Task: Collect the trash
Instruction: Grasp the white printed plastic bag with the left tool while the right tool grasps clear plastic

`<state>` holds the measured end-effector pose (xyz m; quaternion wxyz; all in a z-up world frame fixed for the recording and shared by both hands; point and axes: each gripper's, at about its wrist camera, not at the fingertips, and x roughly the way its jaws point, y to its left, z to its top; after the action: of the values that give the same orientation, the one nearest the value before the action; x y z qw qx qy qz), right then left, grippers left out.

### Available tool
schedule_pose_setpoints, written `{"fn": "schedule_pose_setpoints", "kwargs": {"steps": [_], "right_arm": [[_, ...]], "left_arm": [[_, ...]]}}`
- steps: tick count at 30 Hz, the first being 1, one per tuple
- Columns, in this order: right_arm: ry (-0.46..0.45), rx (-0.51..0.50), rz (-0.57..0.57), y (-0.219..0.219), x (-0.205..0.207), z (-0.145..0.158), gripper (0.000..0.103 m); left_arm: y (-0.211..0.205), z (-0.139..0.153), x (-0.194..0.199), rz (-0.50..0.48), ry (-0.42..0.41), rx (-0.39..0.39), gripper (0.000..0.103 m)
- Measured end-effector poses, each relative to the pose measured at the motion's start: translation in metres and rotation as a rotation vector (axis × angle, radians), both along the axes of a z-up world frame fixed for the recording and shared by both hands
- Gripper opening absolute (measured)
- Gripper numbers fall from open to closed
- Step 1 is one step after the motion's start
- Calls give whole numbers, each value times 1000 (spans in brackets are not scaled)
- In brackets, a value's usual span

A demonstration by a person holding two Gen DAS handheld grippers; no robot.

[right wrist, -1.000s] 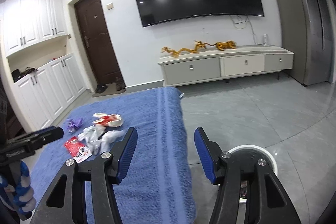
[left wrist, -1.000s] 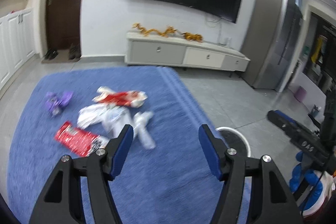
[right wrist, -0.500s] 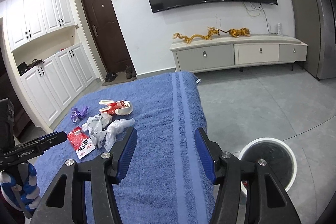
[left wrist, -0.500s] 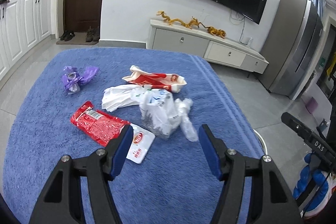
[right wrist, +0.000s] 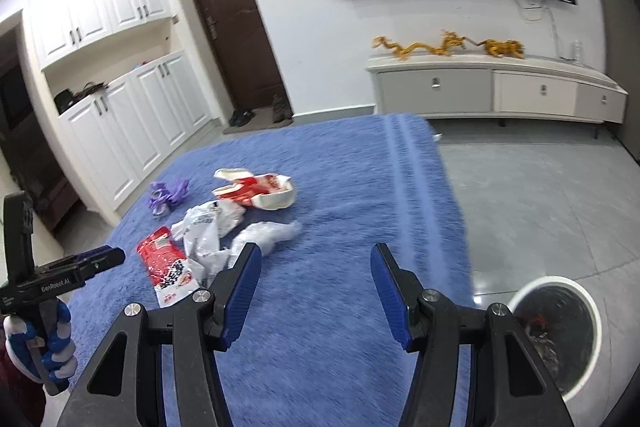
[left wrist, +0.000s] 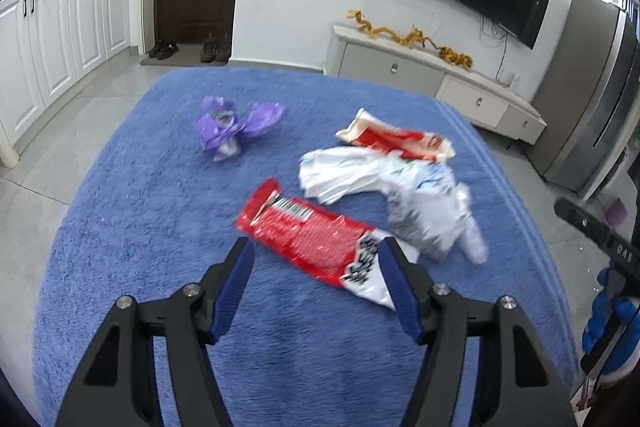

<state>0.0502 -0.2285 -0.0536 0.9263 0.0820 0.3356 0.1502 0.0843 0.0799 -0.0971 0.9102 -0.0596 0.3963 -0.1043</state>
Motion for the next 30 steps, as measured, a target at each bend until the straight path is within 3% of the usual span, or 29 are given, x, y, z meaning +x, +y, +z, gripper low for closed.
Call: {"fn": "schedule_pose_setpoints", "kwargs": {"steps": [4, 12, 20, 22, 28, 30], "right_arm": [[37, -13, 78, 31, 17, -11, 54], [150, -48, 193, 72, 29, -52, 53], [167, -20, 200, 64, 30, -55, 15], [160, -22, 196, 59, 24, -53, 11], [148, -18, 166, 41, 4, -45, 9], [139, -16, 155, 37, -3, -40, 8]], "left_arm": [[-2, -5, 8, -44, 29, -40, 63], [-54, 5, 44, -220, 60, -138, 63], [-88, -13, 74, -231, 150, -180, 63], [-91, -16, 75, -225, 162, -194, 62], [-95, -19, 68, -200, 161, -173, 36], [-98, -15, 61, -199, 150, -163, 33]]}}
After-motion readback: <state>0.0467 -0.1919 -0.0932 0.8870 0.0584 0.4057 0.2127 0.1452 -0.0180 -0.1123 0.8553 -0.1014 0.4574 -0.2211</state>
